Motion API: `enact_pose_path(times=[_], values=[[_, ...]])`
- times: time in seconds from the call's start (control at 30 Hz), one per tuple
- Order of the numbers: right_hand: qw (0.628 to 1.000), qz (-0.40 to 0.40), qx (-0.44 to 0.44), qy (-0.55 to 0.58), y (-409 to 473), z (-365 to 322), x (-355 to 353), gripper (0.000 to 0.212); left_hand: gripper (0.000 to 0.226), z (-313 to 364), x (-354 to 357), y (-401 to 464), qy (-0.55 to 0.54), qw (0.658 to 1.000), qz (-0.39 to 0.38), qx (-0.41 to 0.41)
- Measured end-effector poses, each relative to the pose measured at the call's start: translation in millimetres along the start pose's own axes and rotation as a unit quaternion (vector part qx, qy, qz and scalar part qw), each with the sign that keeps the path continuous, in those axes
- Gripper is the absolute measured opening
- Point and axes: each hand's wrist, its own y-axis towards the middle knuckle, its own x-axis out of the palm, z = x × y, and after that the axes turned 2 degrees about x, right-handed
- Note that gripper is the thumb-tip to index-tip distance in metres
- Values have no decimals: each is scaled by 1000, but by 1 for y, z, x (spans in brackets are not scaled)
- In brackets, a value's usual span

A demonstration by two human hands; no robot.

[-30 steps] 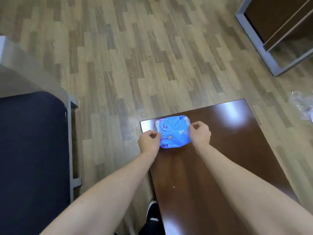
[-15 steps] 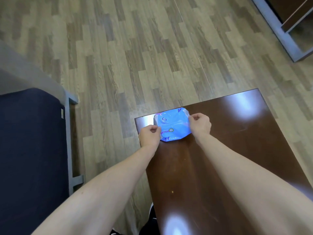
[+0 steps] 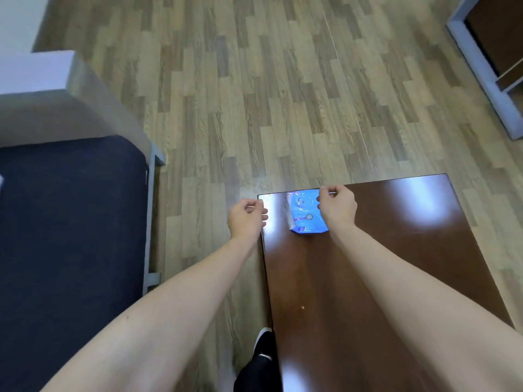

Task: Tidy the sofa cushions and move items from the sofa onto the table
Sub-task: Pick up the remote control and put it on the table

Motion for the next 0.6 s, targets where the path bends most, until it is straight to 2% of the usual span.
enact_pose_path(times=[0.1, 0.2, 0.33, 0.6], values=[[999, -18, -27, 15, -17, -18, 7, 19, 16, 13, -21, -6, -20, 1000, -6, 20], [999, -29, -45, 3, -60, -44, 31, 18, 16, 24, -77, -24, -28, 999, 31, 25], [990, -88, -107, -13, -159, -79, 102, 21, 15, 18, -202, -51, -78, 988, 129, 27], [946, -261, -164, -95, -350, -73, 242, 22, 15, -52, -417, -111, -95, 960, 263, -18]])
